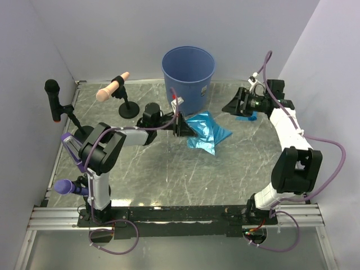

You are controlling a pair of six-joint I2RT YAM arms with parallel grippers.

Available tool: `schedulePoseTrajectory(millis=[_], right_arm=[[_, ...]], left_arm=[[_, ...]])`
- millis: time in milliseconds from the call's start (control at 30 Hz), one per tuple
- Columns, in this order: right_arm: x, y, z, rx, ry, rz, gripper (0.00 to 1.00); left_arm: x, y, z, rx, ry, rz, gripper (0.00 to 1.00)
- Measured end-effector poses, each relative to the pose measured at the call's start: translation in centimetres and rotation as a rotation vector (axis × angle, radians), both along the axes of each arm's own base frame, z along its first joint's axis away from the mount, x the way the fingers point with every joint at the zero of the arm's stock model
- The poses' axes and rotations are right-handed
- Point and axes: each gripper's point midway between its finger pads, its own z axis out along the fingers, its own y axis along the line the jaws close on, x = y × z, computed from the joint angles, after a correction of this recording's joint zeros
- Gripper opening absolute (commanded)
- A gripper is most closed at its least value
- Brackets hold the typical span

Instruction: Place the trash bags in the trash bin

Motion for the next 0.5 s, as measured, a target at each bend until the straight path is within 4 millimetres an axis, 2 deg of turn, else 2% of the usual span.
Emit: schedulePoseTrajectory(millis=[67, 167, 267, 333, 367, 433, 500], right_arm=[[-0.7, -1.2, -0.3, -0.089, -0.052, 0.017, 0.96], [-3.5, -0.4, 1.0, -0.222, -0.252, 0.145, 0.96], [-9.4, 2.8, 3.1, -0.374, -0.574, 0.370, 0.95], [-13.0, 4.8, 4.0, -0.450, -0.791, 0.518, 0.94], [-14.6, 5.5, 3.8, -0.488, -0.894, 0.587, 0.93], [-16.7, 5.7, 3.1, -0.575, -1.051, 0.662, 0.93], [-16.8, 5.6, 1.8, -0.675, -1.174, 0.708, 0.94]], left_arm=[[1.2, 0.5, -0.3, 0.058, 0.055, -0.001, 0.01], [3.1, 0.5, 1.3, 0.116, 0.078, -0.027, 0.01], [4.2, 1.4, 3.9, 0.104, 0.056, -0.056, 0.01], [4.2, 2.2, 4.0, 0.107, 0.074, -0.066, 0.01], [4.3, 2.6, 3.8, 0.115, 0.092, -0.067, 0.01], [4.3, 3.3, 3.3, 0.135, 0.144, -0.070, 0.01], [4.4, 3.8, 3.2, 0.140, 0.168, -0.072, 0.01]])
